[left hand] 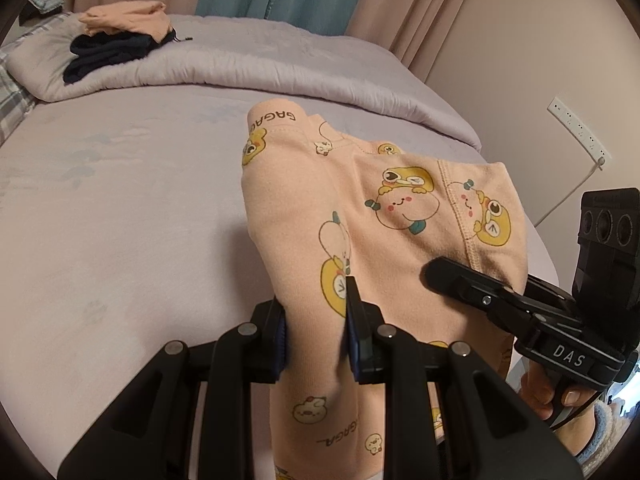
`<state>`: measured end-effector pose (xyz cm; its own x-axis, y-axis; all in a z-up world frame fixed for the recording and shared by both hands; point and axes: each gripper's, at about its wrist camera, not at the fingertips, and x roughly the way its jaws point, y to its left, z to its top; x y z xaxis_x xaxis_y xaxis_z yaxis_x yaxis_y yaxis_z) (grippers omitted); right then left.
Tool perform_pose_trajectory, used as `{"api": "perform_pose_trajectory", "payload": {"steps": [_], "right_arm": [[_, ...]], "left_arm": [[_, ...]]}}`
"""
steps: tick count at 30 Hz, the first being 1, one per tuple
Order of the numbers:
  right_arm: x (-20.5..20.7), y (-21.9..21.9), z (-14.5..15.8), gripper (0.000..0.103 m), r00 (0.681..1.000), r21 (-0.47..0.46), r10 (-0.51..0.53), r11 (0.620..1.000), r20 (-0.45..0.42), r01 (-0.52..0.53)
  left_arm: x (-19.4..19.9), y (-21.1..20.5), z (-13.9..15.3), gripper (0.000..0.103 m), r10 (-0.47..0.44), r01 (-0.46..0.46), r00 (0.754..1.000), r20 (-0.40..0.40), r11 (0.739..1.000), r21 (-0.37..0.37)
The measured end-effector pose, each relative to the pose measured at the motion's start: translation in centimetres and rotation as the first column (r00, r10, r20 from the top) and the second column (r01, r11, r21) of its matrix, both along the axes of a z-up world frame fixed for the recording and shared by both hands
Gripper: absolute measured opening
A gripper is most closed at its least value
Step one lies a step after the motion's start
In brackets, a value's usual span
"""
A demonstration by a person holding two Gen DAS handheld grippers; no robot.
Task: Fold small clothes
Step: 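Hold the folded shirt raised with both grippers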
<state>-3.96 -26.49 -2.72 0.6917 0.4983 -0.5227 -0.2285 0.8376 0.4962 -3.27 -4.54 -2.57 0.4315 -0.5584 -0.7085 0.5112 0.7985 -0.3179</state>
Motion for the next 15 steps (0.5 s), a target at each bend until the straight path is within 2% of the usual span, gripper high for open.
{"api": "perform_pose_trajectory", "payload": {"steps": [15], "right_arm": [[-2.7, 1.5, 1.9, 0.027, 0.994, -0.034, 0.038, 0.999, 0.105, -0.035]], "left_arm": [[-4.3, 3.4, 2.8, 0.023, 0.045, -0.043, 0.994, 0.102, 0.999, -0.023]]}}
